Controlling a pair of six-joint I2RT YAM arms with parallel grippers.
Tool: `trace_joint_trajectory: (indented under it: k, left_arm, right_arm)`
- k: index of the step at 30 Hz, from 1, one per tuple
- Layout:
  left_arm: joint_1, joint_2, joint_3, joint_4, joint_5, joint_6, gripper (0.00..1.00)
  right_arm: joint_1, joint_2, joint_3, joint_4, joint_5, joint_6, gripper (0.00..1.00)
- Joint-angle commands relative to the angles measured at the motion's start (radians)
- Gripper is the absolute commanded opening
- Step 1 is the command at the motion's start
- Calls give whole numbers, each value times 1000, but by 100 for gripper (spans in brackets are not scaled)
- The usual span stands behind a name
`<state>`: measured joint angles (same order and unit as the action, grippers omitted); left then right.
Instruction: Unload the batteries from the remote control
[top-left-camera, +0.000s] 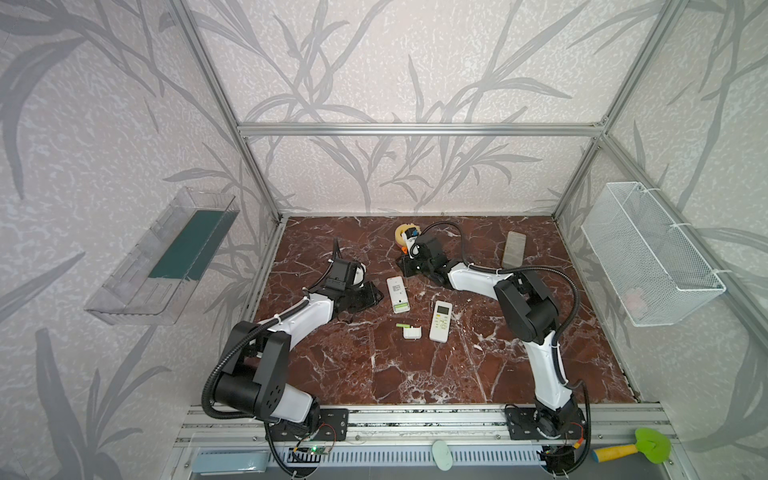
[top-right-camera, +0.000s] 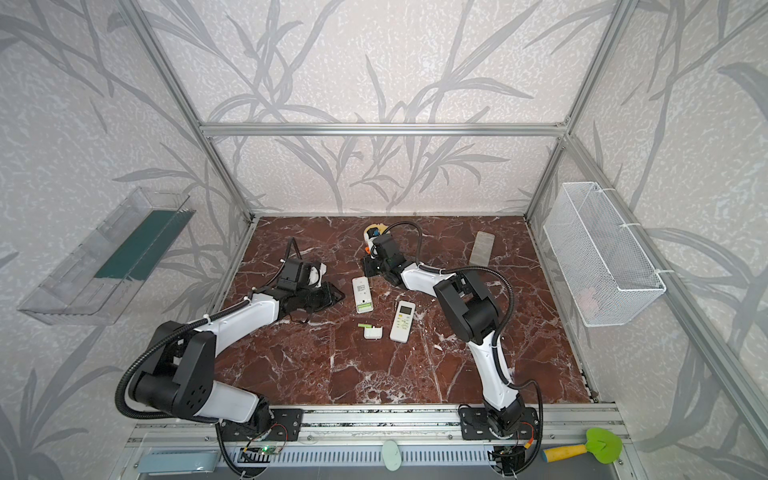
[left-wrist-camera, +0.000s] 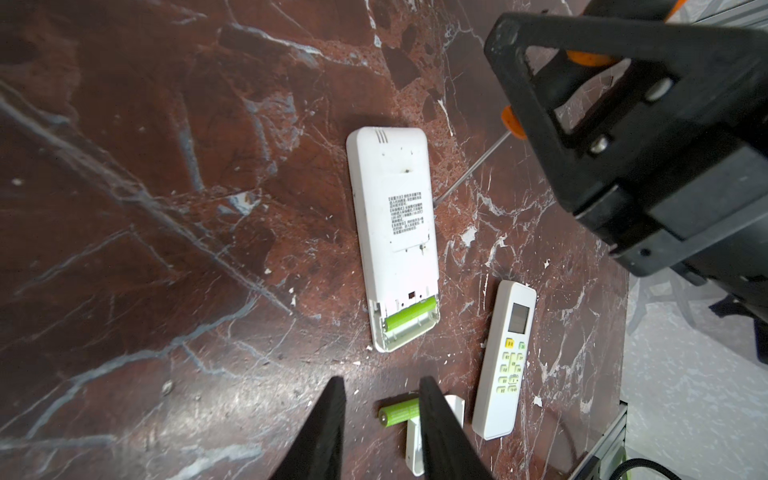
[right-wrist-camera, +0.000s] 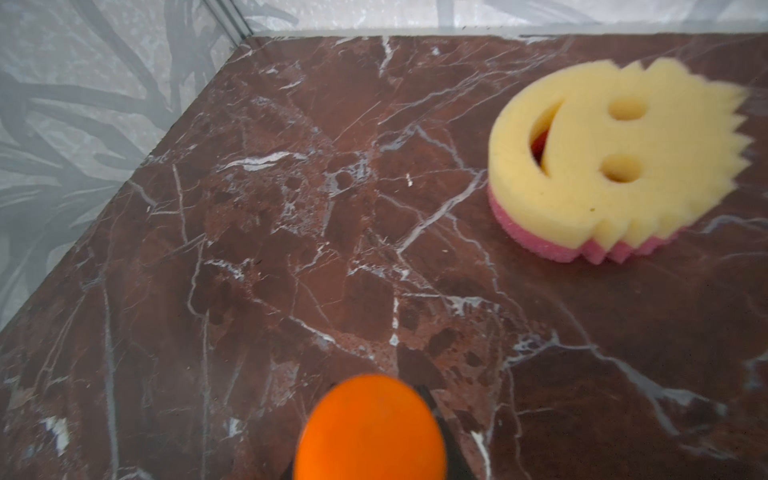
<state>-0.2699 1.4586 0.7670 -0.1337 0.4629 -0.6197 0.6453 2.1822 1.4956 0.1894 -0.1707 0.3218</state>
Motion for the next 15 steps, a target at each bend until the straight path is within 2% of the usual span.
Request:
trace_joint_trajectory:
  k: [1, 7, 15]
  left_arm:
    - [14, -46, -29, -30, -26, 21, 33]
    - [22, -70, -54, -30, -20, 18, 33]
    - [24, -102, -71, -37, -26, 15, 33]
  right_arm:
    - [24, 4, 29, -33, -64, 12, 0]
    - [51, 15, 37, 24, -162, 17, 0]
    - [66, 1, 28, 18, -171, 19, 0]
